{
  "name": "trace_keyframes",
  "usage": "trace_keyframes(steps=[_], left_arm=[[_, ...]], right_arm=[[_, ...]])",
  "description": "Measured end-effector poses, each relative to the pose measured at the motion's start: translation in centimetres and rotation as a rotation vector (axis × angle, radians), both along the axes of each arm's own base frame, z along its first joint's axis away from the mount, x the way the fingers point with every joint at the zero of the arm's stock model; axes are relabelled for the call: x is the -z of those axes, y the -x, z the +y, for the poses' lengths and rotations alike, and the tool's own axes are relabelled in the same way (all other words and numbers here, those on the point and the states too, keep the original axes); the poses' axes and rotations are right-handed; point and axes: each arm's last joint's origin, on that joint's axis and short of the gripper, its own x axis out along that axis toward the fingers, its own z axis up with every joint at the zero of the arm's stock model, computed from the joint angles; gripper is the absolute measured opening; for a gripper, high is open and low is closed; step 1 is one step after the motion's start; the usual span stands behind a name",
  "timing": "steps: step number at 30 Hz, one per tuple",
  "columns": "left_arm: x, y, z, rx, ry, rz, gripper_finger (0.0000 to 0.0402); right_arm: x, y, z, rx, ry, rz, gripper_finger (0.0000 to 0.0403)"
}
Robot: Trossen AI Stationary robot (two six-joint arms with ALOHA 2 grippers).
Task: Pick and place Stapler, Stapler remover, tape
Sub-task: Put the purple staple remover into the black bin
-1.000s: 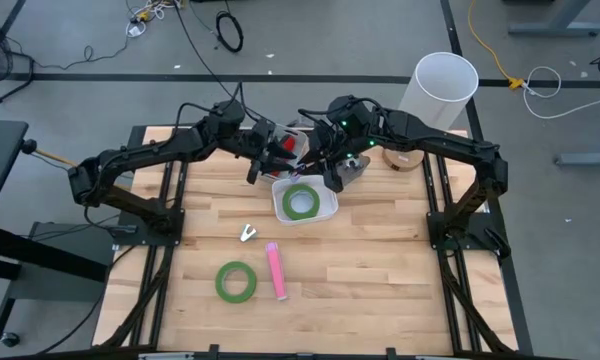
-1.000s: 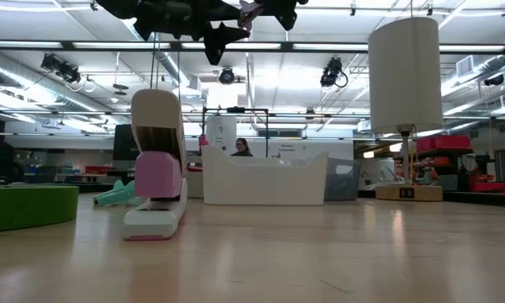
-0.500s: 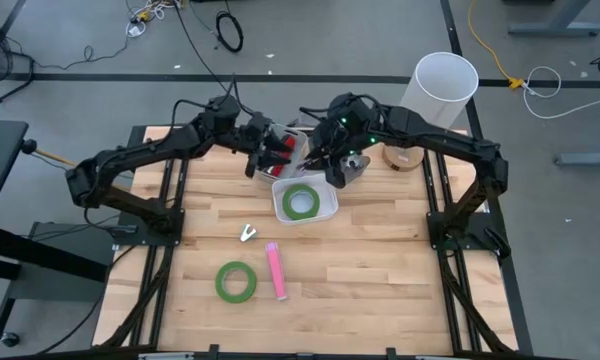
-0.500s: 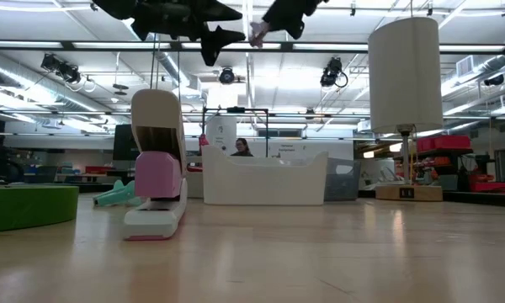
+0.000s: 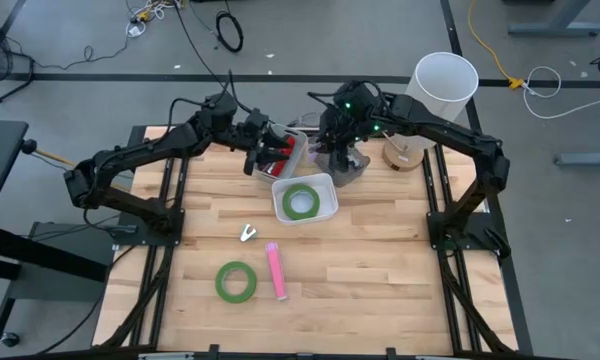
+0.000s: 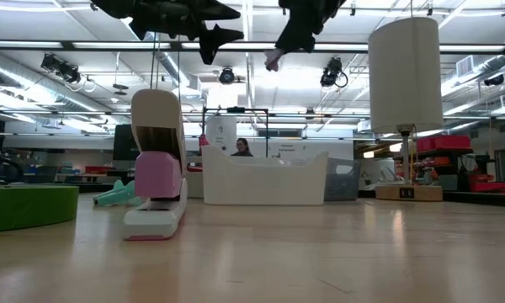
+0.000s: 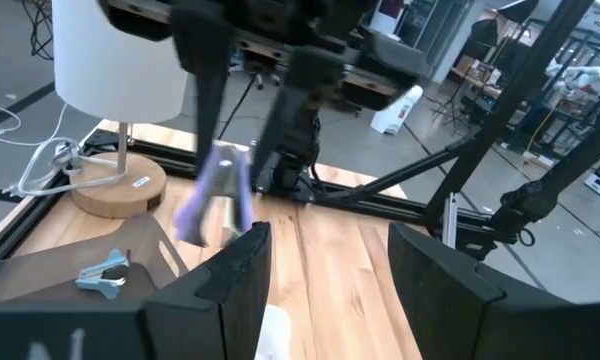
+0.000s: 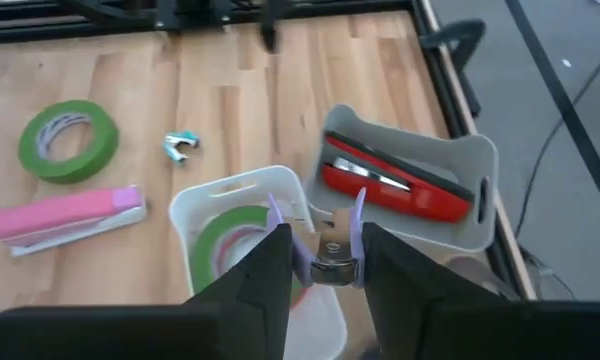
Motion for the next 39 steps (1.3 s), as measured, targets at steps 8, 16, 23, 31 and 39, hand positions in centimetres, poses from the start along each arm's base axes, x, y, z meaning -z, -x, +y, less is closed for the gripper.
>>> trace_keyframes(steps=[8,16,23,31,39], left_arm=[[0.0,0.0,0.0,0.0,-0.002,-0.001,0.0204],[0.0,0.0,0.0,-0.001,-0.002,-0.001,0.0204],[0.0,0.0,0.0,-0.001,-0.002,0.0,0.0204],[0.0,0.0,0.1,-0.01,-0.003,0.001,0.0204],[0.0,0.0,0.1,-0.014,0.007,0.003,0.0204]], right_arm=[[1.4,0.7,-3.0,0.083,0.005,0.082,0.0112],[5.9,1.2,-6.0,0.164,0.001,0.163,0.0112],[11.1,2.3,-7.1,0.232,-0.057,0.244,0.0112],[14.5,2.9,-7.5,0.321,0.011,0.28,0.0112],[15.3,2.9,-7.8,0.373,0.084,0.27,0.0112]])
